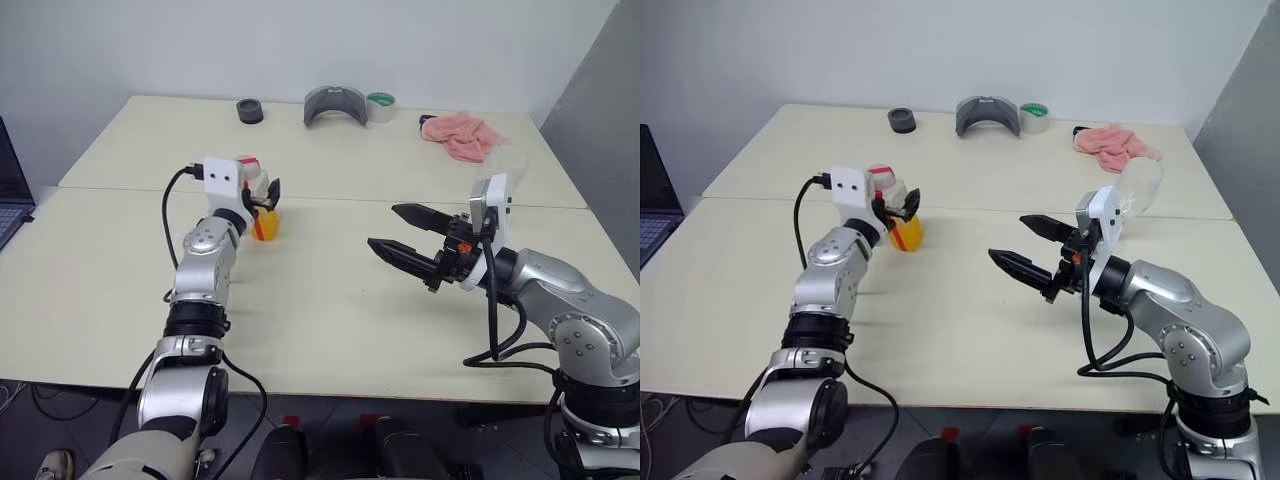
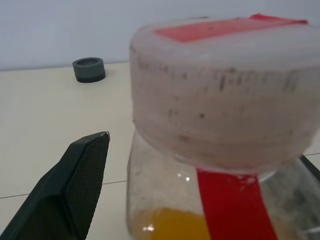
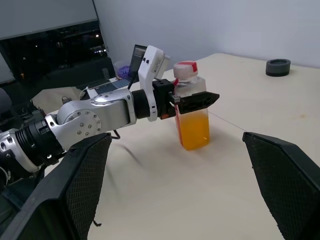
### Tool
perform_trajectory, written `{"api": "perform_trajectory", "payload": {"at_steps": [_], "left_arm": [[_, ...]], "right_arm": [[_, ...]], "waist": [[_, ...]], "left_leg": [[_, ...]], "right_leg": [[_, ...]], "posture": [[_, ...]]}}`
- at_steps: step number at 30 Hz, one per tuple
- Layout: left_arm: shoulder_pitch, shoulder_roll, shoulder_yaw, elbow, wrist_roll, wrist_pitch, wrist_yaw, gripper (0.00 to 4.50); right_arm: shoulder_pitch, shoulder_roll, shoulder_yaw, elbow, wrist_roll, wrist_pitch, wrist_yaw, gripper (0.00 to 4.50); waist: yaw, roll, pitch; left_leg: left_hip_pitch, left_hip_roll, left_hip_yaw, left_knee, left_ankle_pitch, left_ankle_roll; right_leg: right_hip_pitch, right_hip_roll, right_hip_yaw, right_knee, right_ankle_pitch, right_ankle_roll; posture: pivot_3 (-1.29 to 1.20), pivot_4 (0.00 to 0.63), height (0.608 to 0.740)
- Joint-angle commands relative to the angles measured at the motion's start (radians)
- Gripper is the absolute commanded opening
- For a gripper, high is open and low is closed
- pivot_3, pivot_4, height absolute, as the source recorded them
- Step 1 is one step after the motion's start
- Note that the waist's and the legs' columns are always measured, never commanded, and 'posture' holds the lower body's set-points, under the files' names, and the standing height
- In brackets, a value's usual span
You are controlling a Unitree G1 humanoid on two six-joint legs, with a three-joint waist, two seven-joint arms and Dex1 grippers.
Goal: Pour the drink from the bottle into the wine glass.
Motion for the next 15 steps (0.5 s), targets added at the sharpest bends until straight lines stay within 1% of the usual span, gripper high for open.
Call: {"api": "perform_trajectory", "payload": {"at_steps": [1,14,15], "left_arm": [[-0.014,-0.009,-0.011,-0.056,-0.010,-0.016,-0.014,4.48],[-0.001,-0.004,-0.003,-0.090,-0.017,-0.003,-0.023,4.48],[0.002,-0.004,-0.002,-0.094,-0.019,-0.002,-0.024,4.30]], "right_arm": [[-0.003,0.000,-0.004,-0.036,0.014,-0.023,-0.004,4.50],[-0.075,0.013,0.011,-0.037,0.045,0.022,-0.056,4.50],[-0.081,0.013,0.011,-0.037,0.049,0.026,-0.060,4.50]], "waist": [[0.001,0.000,0.000],[0.001,0.000,0.000],[0.001,0.000,0.000]], "left_leg": [[0.000,0.000,0.000,0.001,0.000,0.000],[-0.002,0.000,-0.003,0.006,0.000,0.000],[-0.002,0.000,-0.003,0.006,0.000,0.000]], "right_leg": [[0.000,0.000,0.000,0.000,0.000,0.000],[0.000,0.000,-0.001,0.002,0.000,0.000],[0.000,0.000,-0.001,0.002,0.000,0.000]], "posture": [[0.00,0.150,0.740],[0.00,0.150,0.740],[0.00,0.150,0.740]]}}
